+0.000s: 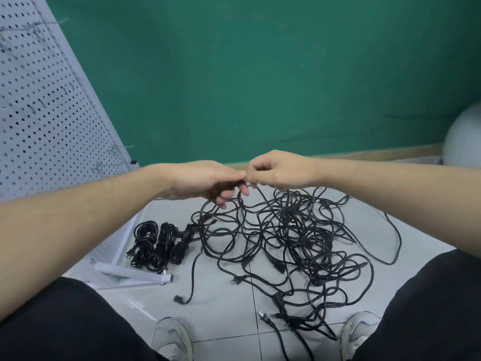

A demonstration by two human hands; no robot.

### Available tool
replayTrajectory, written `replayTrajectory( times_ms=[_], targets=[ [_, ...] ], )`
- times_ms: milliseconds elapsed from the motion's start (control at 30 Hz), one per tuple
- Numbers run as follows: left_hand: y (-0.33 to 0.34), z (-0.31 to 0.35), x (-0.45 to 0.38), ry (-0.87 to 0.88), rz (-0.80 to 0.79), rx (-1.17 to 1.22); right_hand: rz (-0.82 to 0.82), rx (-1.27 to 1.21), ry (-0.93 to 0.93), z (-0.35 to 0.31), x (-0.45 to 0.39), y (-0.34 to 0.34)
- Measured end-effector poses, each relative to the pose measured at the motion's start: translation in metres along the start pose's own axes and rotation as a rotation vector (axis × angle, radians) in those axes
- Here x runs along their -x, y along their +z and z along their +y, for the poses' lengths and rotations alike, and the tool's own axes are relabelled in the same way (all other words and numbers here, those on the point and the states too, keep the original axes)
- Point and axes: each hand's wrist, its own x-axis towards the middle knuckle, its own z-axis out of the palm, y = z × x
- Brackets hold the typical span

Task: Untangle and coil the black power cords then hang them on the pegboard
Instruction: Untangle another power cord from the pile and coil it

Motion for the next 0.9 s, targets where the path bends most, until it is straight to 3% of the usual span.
replayTrajectory(
  times_ms=[100,233,300,500,567,667,767,900],
  targets=[
    [-0.002,0.008,0.0,0.102,0.109,-0.023,-0.027,-0.186,-0.006,0.011,0.005,-0.003],
    [-0.014,0.013,0.005,0.196,0.191,0.105,-0.163,0.12,0.124,0.047,0.016,-0.005],
    [-0.02,0.01,0.006,0.168,0.179,0.145,-0.193,0.152,0.166,0.058,0.021,-0.007],
    [-0.042,-0.007,0.016,-0.116,0.092,0.092,0.153,-0.239,0.139,0.052,0.014,-0.024],
    [-0.043,-0.016,0.02,-0.158,0.035,0.052,0.206,-0.266,0.144,0.044,0.009,-0.023],
    [-0.039,-0.022,0.019,-0.151,0.011,0.081,0.191,-0.111,0.105,0.029,0.006,-0.02],
    [-0.026,-0.003,0.012,-0.065,0.12,0.096,0.143,0.095,0.009,0.008,0.004,-0.014],
    [-0.006,0.02,0.004,0.031,0.225,-0.131,0.098,0.053,-0.01,-0.011,-0.003,-0.004]
  ],
)
